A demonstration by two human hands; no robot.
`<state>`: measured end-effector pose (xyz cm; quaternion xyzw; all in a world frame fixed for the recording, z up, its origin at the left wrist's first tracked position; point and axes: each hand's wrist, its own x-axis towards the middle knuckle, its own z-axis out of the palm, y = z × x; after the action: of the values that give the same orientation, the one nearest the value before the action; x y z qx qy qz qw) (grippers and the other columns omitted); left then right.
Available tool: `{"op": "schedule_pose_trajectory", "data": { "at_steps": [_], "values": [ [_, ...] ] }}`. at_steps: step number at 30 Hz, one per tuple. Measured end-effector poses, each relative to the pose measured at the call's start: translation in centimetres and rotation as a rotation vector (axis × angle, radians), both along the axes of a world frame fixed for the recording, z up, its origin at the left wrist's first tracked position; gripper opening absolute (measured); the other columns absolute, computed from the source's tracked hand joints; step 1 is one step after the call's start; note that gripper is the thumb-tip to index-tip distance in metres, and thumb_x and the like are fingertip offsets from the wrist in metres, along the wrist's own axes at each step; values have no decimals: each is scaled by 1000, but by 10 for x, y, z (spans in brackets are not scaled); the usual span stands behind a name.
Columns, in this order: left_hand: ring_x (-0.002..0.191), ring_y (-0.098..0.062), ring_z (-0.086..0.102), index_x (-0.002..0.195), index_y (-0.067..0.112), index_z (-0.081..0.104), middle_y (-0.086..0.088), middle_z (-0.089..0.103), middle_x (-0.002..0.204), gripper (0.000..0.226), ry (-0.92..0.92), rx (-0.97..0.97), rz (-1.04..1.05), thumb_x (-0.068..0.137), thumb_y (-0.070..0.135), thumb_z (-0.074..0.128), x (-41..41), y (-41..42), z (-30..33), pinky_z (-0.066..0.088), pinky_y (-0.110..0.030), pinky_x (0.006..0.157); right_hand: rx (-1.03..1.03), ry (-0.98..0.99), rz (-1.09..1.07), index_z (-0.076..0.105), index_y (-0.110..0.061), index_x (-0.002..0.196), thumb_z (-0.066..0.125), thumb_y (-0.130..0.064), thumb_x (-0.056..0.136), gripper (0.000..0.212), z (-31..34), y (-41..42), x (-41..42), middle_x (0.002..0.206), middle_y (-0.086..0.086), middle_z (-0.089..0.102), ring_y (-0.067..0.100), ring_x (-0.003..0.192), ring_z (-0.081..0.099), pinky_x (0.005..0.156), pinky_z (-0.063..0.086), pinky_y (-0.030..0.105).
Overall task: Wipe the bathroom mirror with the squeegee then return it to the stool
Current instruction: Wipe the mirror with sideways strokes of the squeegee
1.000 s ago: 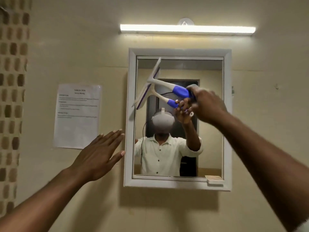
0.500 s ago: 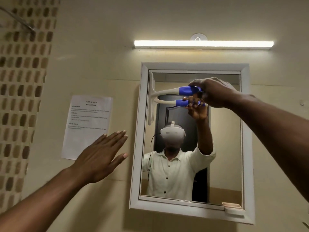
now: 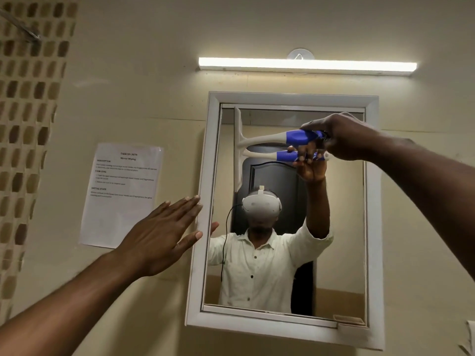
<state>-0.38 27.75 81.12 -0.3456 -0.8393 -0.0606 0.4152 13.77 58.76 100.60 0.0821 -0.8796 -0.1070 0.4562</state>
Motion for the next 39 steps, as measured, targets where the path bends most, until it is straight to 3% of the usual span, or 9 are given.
{"op": "schedule_pose_trajectory", "data": {
  "at_steps": [7,13,21,29,39],
  "values": [
    [139,5,-19,143,37,-14,21,-18,151,68,2,-12,-57,84,67,0,1,24,-1,-8,-22,115,-20,-13,-49,51,-8,131,57,5,84,49,4,33,32,122,23,62,18,89,47,77,38,33],
    [132,14,-25,140,41,-17,27,-21,147,63,-2,-13,-148,85,67,2,5,45,-4,-13,-17,111,-63,-24,-128,52,-6,130,57,6,85,47,7,53,66,114,27,62,20,85,44,76,34,34],
    [128,14,-31,138,41,-21,26,-24,147,69,-12,-34,-198,76,70,-11,21,73,-5,-15,-17,110,-171,-36,-243,56,-9,128,62,2,84,46,8,92,112,123,22,61,23,95,48,83,35,35],
    [136,7,-24,142,38,-18,20,-19,152,75,-21,-57,-239,75,71,-14,31,90,-8,-14,-18,112,-264,-28,-334,61,-14,123,66,-5,83,42,3,128,151,121,12,63,21,98,48,87,32,28],
    [137,7,-23,142,38,-18,21,-18,153,74,-34,-76,-260,76,70,-12,42,93,-13,-14,-18,113,-312,-7,-389,60,-17,124,66,-7,83,43,-5,143,165,123,12,62,23,99,48,88,37,33]
  ]
}}
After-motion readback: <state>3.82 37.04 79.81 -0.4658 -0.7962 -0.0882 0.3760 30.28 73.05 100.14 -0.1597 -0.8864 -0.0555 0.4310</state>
